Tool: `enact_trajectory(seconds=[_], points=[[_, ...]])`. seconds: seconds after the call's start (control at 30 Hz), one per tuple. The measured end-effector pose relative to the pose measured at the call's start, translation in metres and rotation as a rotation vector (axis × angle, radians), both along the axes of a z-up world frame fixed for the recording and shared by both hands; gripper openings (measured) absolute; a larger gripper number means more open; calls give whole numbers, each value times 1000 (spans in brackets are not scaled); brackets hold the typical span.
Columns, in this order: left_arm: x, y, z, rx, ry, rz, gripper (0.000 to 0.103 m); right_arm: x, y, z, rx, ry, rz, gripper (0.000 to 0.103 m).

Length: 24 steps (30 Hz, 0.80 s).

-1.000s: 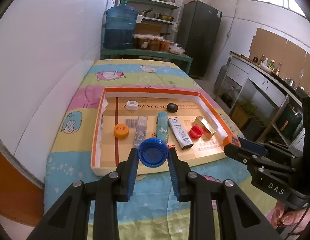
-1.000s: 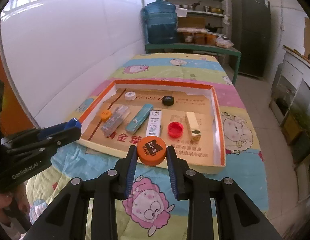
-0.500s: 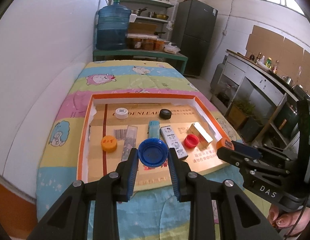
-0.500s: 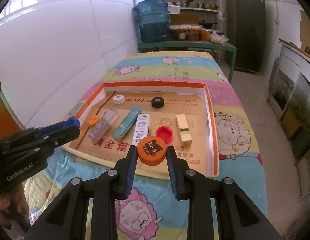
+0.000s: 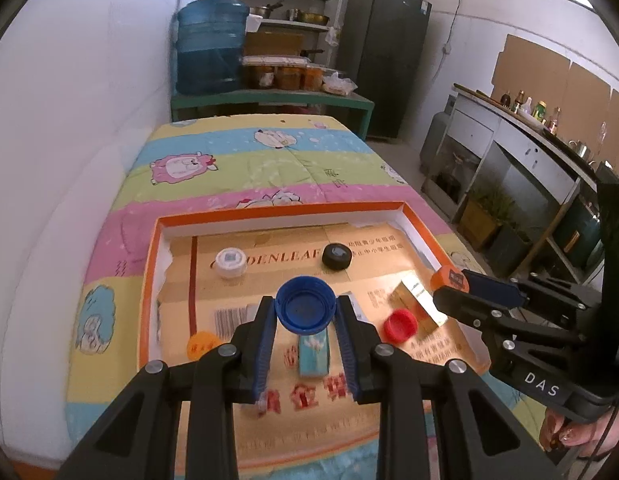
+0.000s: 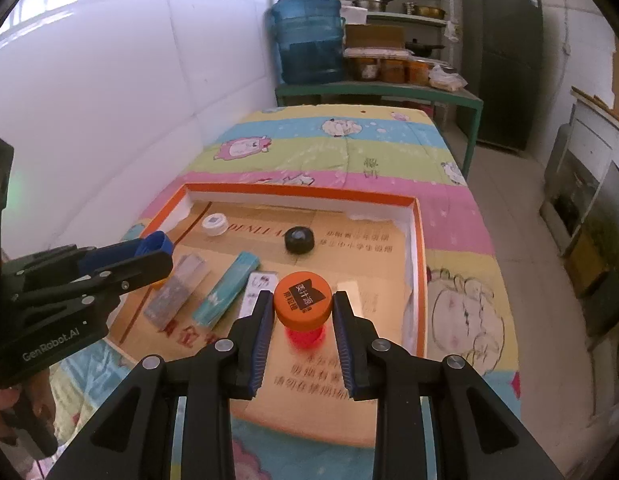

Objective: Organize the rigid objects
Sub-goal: 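Carry the blue cap and orange cap into the tray with both grippers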

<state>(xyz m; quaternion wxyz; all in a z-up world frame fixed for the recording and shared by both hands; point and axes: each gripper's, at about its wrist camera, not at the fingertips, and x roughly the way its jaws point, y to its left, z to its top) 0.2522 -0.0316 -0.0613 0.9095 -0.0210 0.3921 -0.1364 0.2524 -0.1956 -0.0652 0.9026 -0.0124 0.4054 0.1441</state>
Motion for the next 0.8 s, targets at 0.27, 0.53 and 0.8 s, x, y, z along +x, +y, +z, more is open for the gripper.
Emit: enact_trajectory(seconds=[0.27,0.53,0.8], points=[[40,-10,-5,24,24,2,30,39,-7,-4,-15,16,-3,30],[71,-15,-20,13,62,35,30,70,-2,-17,-36,33,-1,30],[95,-17,-33,29,95,61,30,94,-4,-29,-37,63,-7,30]])
